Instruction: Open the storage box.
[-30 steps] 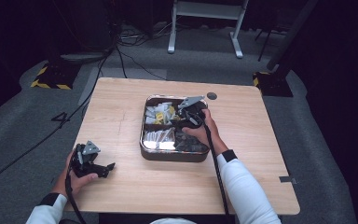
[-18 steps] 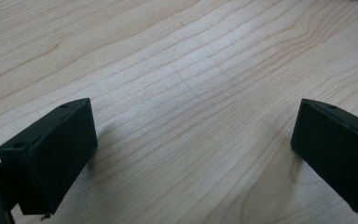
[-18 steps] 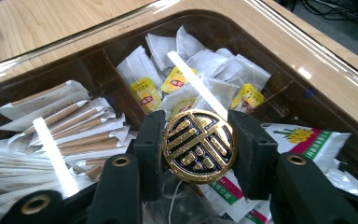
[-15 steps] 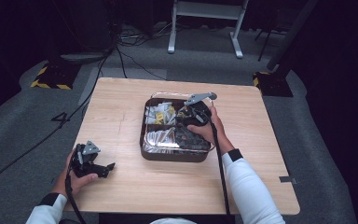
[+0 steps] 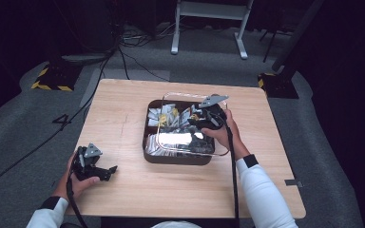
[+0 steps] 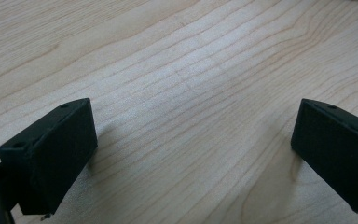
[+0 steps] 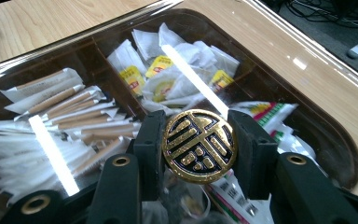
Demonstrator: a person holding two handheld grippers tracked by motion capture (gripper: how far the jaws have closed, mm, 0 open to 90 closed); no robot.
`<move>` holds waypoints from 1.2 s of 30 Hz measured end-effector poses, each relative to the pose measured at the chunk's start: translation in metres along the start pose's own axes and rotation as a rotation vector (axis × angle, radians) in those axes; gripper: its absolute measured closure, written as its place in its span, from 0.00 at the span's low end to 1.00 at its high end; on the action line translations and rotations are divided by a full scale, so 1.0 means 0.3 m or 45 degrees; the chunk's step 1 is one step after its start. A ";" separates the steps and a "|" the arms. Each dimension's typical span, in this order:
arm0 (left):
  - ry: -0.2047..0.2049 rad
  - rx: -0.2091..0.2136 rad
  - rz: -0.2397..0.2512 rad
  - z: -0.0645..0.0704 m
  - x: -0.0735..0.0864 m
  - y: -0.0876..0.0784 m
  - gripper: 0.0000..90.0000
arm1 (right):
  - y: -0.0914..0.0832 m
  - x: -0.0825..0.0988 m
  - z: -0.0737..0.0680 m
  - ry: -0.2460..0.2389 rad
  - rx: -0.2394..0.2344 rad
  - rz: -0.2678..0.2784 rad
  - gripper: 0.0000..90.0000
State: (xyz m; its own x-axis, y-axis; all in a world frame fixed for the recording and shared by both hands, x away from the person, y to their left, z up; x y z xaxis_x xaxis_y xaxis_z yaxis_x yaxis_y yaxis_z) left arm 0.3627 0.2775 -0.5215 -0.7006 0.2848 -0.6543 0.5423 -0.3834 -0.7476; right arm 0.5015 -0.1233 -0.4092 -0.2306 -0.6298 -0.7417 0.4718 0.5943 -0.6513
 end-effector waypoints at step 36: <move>-0.002 0.000 0.000 0.000 0.000 0.000 0.01 | -0.177 0.191 0.083 0.046 0.081 -0.034 0.65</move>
State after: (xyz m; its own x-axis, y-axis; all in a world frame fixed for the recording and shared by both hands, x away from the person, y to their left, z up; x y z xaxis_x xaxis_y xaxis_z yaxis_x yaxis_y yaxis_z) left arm 0.3626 0.2775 -0.5215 -0.7015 0.2835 -0.6539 0.5421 -0.3834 -0.7478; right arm 0.4844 -0.2033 -0.4132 -0.2738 -0.6261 -0.7301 0.5180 0.5436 -0.6605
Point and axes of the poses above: each handheld gripper's, and its own axes: y roughly forward along the jaws, x roughly out of its underside, z roughly to its right, the point moved 2 cm from there along y, roughly forward along the jaws, and after that the axes turned 8 degrees about -y, right-handed, at the moved point
